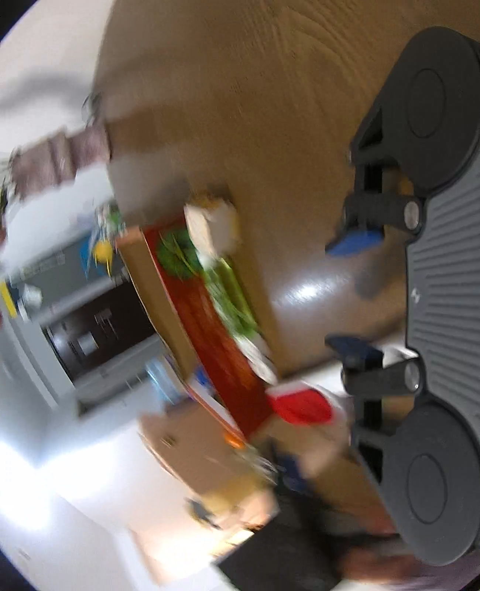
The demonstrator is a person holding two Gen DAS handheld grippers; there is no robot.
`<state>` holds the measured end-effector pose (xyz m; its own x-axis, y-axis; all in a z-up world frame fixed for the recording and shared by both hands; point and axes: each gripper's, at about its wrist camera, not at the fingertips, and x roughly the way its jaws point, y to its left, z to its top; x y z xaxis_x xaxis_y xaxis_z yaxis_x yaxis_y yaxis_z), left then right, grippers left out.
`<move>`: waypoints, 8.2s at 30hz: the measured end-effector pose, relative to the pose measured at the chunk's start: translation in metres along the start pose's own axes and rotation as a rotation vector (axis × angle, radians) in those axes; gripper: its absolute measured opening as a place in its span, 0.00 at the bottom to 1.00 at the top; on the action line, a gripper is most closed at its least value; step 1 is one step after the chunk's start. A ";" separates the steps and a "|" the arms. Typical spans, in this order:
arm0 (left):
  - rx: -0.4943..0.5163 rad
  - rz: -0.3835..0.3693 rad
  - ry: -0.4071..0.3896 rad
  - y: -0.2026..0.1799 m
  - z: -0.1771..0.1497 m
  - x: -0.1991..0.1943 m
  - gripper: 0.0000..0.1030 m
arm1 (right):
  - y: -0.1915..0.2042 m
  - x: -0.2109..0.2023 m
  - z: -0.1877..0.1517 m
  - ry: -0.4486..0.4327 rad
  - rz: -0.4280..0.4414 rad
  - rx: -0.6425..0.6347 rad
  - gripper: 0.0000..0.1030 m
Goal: Organize rigid objects
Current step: 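Grasp the red lint brush head with the left tool while the right tool grasps its white handle, then carry the lint brush with both tools into the box and open them, then withdraw both tools from the box toward the white caps, then grasp the flat white labeled lid with the left tool while the right tool grasps the white bottle cap, then carry the lid and cap into the box and open both tools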
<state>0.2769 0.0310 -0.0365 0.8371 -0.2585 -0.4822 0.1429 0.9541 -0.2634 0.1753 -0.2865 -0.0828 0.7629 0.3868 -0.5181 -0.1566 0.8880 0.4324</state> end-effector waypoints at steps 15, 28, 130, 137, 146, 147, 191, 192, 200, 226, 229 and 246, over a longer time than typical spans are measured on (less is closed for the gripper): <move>0.057 -0.030 0.073 -0.013 -0.026 0.012 0.37 | 0.011 0.012 0.005 -0.057 -0.184 -0.123 0.32; -0.002 -0.054 0.067 -0.005 -0.024 -0.006 0.45 | -0.014 0.026 0.040 -0.072 -0.167 -0.012 0.33; 0.168 0.076 -0.274 0.070 -0.066 -0.164 1.00 | 0.138 0.030 0.010 -0.330 -0.296 -0.396 0.71; 0.151 0.046 -0.289 0.075 -0.074 -0.181 1.00 | 0.159 0.025 -0.014 -0.319 -0.291 -0.430 0.72; 0.108 0.014 -0.197 0.069 -0.077 -0.166 1.00 | 0.145 0.017 -0.024 -0.308 -0.282 -0.358 0.72; 0.102 0.006 -0.186 0.067 -0.077 -0.166 1.00 | 0.141 0.014 -0.025 -0.312 -0.289 -0.337 0.72; 0.357 -0.052 0.130 -0.028 -0.013 0.062 0.39 | 0.060 0.128 0.074 0.108 0.027 -0.394 0.41; 0.346 -0.047 0.116 -0.024 -0.013 0.055 0.39 | 0.064 0.133 0.074 0.116 0.019 -0.391 0.41; 0.158 -0.048 0.053 0.020 -0.013 0.014 0.39 | 0.094 0.161 0.070 0.083 -0.124 -0.387 0.40; 0.101 -0.094 0.019 -0.022 -0.079 -0.117 0.39 | 0.107 0.016 0.011 -0.078 -0.191 -0.351 0.38; 0.109 -0.090 0.006 -0.037 -0.089 -0.138 0.39 | 0.108 -0.006 -0.010 -0.082 -0.187 -0.391 0.38; 0.186 -0.138 -0.024 -0.089 -0.088 -0.149 0.39 | 0.066 -0.071 -0.037 -0.163 -0.190 -0.302 0.38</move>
<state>0.0930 -0.0292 -0.0144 0.8150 -0.3870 -0.4313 0.3499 0.9219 -0.1661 0.0877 -0.2455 -0.0451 0.8819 0.1856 -0.4334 -0.1621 0.9826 0.0910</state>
